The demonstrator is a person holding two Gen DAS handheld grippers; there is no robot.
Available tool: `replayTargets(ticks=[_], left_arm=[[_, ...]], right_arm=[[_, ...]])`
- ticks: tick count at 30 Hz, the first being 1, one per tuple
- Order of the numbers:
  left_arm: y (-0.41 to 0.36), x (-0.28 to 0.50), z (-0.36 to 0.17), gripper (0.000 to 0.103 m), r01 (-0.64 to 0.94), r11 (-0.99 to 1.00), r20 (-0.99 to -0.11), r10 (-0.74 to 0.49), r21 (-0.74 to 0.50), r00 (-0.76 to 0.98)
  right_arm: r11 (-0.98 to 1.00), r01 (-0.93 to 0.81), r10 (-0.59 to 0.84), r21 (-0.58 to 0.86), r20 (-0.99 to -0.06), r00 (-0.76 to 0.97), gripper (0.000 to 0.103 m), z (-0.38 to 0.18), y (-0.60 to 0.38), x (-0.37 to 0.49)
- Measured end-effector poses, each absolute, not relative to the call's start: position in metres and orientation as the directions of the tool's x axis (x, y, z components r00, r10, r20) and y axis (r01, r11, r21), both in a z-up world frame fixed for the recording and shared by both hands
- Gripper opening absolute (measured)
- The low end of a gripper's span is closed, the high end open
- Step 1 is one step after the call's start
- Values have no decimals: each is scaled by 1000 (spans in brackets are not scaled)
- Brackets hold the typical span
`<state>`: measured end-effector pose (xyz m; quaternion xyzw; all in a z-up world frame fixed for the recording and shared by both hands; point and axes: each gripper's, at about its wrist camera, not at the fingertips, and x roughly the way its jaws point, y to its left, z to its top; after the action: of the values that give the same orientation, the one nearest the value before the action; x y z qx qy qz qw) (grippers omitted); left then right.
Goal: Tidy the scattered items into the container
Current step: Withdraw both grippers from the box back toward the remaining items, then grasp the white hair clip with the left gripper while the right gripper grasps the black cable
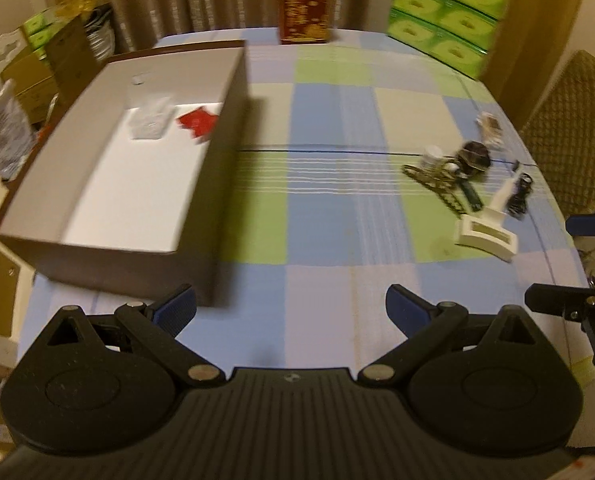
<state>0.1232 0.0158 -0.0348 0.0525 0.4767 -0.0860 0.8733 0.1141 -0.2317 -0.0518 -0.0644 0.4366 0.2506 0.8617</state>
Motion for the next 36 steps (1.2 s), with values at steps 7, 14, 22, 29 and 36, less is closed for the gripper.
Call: replayTargets(ticks=[7, 14, 22, 29, 36], left_arm=[[-32, 128, -45, 99, 289, 957, -834, -152, 10, 531], [-75, 139, -63, 99, 372, 928, -836, -202, 3, 510], [-126, 153, -88, 99, 474, 880, -829, -271, -8, 489], [-162, 161, -110, 99, 550, 834, -827, -334, -35, 453], [-185, 171, -128, 99, 575, 815, -833, -369, -76, 412]], right_arm=[[923, -375, 288, 85, -799, 528, 101, -62, -282, 118], [963, -258, 215, 85, -818, 533, 101, -81, -331, 126], [964, -253, 210, 89, -835, 509, 101, -107, -367, 148], [946, -305, 250, 106, -839, 483, 101, -121, -386, 174], [936, -334, 261, 109, -850, 457, 101, -135, -400, 195]])
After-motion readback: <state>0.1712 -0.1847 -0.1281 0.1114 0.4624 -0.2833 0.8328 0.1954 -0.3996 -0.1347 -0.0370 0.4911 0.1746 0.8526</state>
